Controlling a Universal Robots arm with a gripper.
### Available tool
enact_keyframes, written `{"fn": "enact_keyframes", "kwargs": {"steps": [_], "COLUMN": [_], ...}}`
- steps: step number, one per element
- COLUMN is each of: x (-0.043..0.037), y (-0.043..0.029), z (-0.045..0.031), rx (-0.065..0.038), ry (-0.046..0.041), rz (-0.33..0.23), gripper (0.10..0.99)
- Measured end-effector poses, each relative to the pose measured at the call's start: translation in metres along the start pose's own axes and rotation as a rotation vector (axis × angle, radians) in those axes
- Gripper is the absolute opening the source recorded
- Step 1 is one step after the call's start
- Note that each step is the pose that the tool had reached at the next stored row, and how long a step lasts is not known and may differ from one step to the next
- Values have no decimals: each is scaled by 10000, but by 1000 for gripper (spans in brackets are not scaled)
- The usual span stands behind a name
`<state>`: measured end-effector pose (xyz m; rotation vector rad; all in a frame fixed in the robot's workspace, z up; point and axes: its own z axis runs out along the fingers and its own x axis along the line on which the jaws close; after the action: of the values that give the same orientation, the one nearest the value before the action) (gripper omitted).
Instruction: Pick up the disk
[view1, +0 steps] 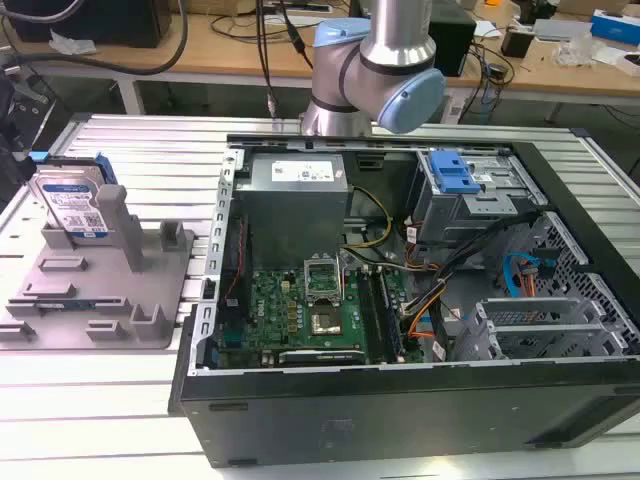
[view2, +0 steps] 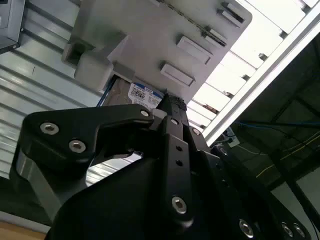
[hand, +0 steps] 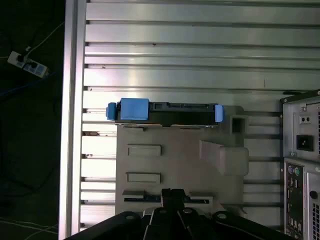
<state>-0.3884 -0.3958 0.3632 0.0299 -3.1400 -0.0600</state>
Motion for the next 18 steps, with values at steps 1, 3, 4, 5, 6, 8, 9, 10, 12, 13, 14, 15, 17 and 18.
{"fn": "enact_keyframes", "kwargs": {"steps": [1, 3, 4, 5, 6, 8, 9, 10, 12, 13, 14, 15, 17, 18], "x": [0, 0, 0, 0, 0, 0, 0, 0, 0, 0, 0, 0, 0, 0], "y": [0, 0, 0, 0, 0, 0, 0, 0, 1, 1, 1, 2, 2, 2], "z": [0, 0, 0, 0, 0, 0, 0, 1, 0, 0, 0, 1, 3, 4], "rx": [0, 0, 0, 0, 0, 0, 0, -1, 0, 0, 1, 0, 0, 1], "ry": [0, 0, 0, 0, 0, 0, 0, -1, 0, 0, 1, 5, 24, 42], "rz": [0, 0, -1, 0, 0, -1, -1, -3, -8, -34, -129, -246, -703, -1178], "gripper": [106, 106, 106, 106, 106, 106, 106, 106, 106, 106, 106, 106, 106, 106]}}
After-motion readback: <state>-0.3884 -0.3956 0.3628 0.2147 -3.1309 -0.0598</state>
